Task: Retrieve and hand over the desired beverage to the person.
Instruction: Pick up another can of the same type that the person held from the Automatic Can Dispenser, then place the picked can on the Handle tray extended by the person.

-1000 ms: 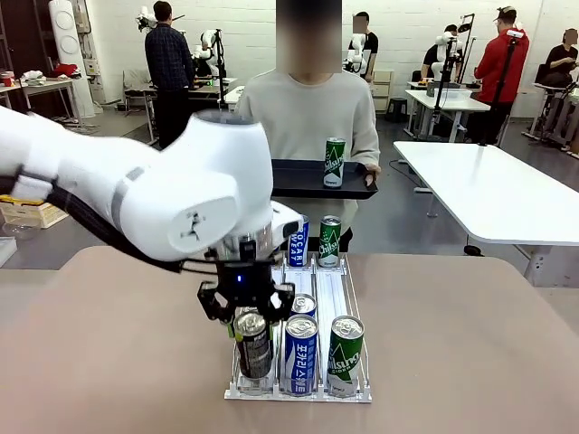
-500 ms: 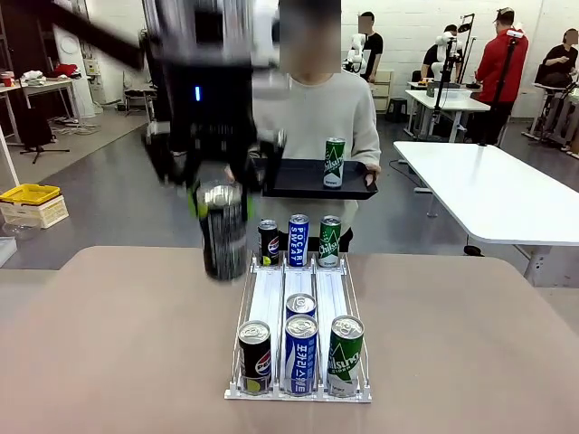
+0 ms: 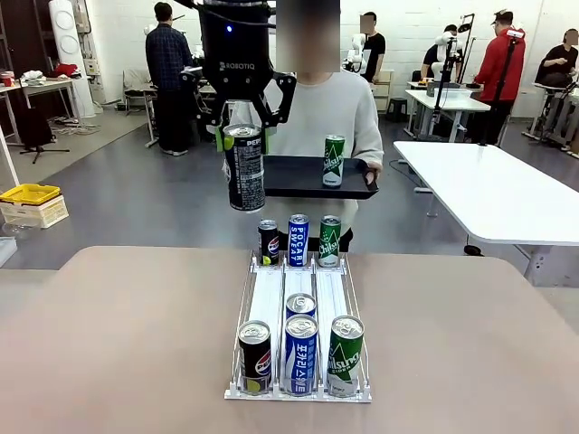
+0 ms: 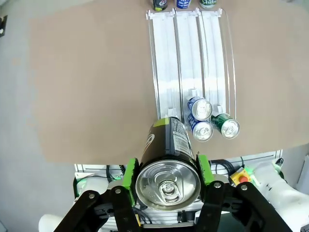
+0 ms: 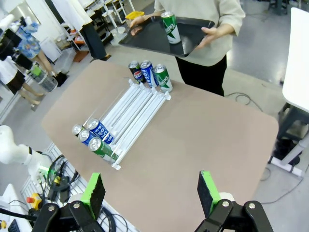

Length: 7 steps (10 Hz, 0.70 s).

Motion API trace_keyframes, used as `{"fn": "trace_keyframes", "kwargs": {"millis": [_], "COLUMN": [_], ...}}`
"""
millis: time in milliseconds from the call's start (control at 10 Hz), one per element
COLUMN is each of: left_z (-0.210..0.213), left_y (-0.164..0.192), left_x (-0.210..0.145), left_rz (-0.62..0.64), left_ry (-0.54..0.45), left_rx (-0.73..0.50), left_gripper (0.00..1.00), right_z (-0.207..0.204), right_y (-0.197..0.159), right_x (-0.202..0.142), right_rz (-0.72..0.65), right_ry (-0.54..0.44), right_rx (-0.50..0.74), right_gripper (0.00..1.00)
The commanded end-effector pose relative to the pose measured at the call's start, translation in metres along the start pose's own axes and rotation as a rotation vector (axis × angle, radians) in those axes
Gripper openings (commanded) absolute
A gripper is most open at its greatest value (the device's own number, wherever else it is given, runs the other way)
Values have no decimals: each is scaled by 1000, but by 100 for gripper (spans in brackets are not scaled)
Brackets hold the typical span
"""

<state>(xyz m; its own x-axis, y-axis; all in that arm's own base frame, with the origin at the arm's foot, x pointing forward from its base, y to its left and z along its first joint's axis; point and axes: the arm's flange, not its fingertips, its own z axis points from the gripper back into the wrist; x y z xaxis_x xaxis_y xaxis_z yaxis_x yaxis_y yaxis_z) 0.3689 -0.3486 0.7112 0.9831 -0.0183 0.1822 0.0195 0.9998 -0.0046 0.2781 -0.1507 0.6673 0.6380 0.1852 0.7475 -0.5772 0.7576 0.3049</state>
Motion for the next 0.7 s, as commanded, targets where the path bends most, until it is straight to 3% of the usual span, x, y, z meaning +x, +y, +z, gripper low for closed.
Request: {"fn": "trace_keyframes", "kwargs": {"millis": [0,600], "left_z": [9,9], "left_y": [1,1], "left_x": [-16,-16], "left_rz": [-5,-5], "left_ry": [-22,-22], "left_rx": [7,7], "left_gripper": [0,0], "right_z": [0,0], "right_y": [-2,-2], "right_x": [2,2], "right_rz": [-3,-3], "right_ry": [5,5], "right_rx": [-4,-4], "right_gripper": [100,100]}}
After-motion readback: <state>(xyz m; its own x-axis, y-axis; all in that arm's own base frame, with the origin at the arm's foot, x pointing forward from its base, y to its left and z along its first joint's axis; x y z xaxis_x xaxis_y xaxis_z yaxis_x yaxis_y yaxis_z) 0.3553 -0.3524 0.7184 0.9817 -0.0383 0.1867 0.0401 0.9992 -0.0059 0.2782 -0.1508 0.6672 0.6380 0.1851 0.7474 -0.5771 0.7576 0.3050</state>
